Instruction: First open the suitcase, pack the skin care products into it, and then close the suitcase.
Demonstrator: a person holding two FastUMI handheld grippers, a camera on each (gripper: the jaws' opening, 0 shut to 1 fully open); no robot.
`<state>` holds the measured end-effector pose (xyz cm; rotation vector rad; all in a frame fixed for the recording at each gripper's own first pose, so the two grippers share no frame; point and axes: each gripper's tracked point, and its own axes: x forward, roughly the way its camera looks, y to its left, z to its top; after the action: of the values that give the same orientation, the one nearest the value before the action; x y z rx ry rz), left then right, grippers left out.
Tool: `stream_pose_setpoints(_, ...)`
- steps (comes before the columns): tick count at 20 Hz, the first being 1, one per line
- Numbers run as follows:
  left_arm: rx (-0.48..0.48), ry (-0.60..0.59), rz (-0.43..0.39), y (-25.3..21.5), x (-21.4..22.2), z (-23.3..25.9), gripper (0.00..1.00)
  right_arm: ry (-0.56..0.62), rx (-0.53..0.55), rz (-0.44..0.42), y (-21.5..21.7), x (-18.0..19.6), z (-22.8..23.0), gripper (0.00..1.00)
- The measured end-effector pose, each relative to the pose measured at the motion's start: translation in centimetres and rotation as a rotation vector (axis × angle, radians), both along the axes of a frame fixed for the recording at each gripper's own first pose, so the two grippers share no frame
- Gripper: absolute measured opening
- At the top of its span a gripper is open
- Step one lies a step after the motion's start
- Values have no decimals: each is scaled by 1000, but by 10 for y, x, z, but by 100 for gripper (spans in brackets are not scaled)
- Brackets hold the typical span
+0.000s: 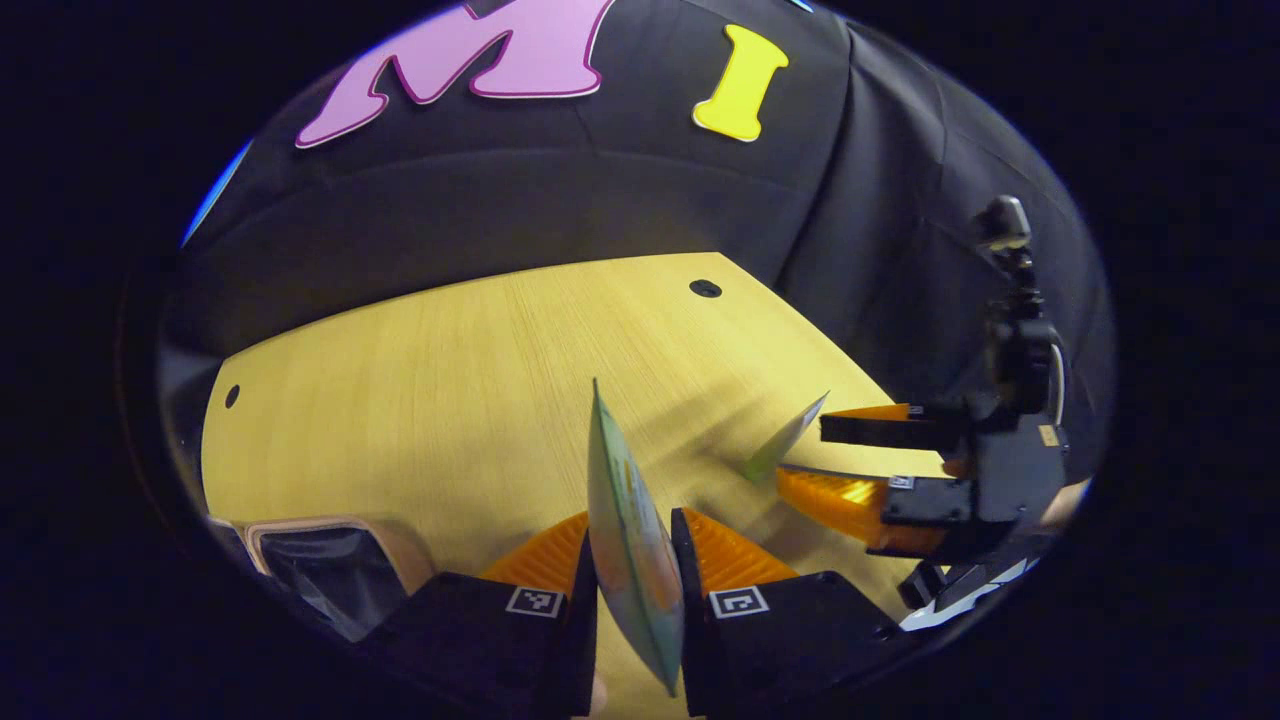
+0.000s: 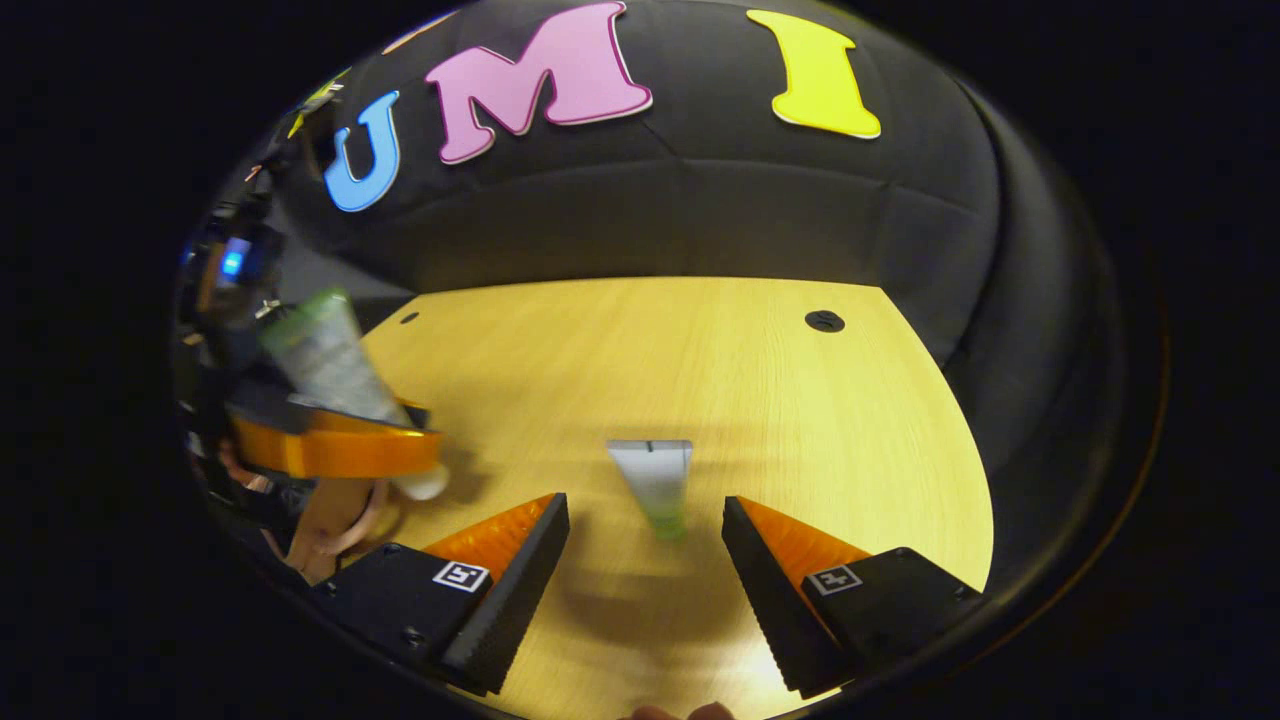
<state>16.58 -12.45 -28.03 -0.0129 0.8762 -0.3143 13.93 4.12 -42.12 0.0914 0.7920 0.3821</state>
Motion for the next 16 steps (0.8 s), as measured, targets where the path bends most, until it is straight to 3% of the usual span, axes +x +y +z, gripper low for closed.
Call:
stream_pose_setpoints(4, -18, 20, 94, 42, -40, 29, 36, 54, 9, -74, -2, 24, -35, 99)
stream_pose_setpoints(5, 5, 32, 116, 58, -55, 34, 42, 58, 36, -84, 0, 27, -36, 98)
stream_pose_setpoints(7, 38, 67, 167, 94, -83, 35, 38, 43, 38, -139, -1, 37, -38, 52)
stream_pose_setpoints(8, 45, 98, 198, 112, -97, 33, 39, 69, 82, -118, 8, 32, -34, 29)
stream_pose_setpoints(9, 49, 129, 232, 128, -109, 31, 39, 74, 92, -128, 12, 29, -28, 35)
stream_pose_setpoints(12, 74, 230, 303, 174, -133, 20, 39, 41, 159, -93, 27, 17, 11, 33)
stream_pose_setpoints(15, 136, 368, 319, 211, -156, 1, 42, 24, 227, -39, 51, -12, 58, 32)
stream_pose_setpoints(16, 148, 429, 315, 220, -166, -9, 39, 25, 235, -15, 60, -21, 67, 32)
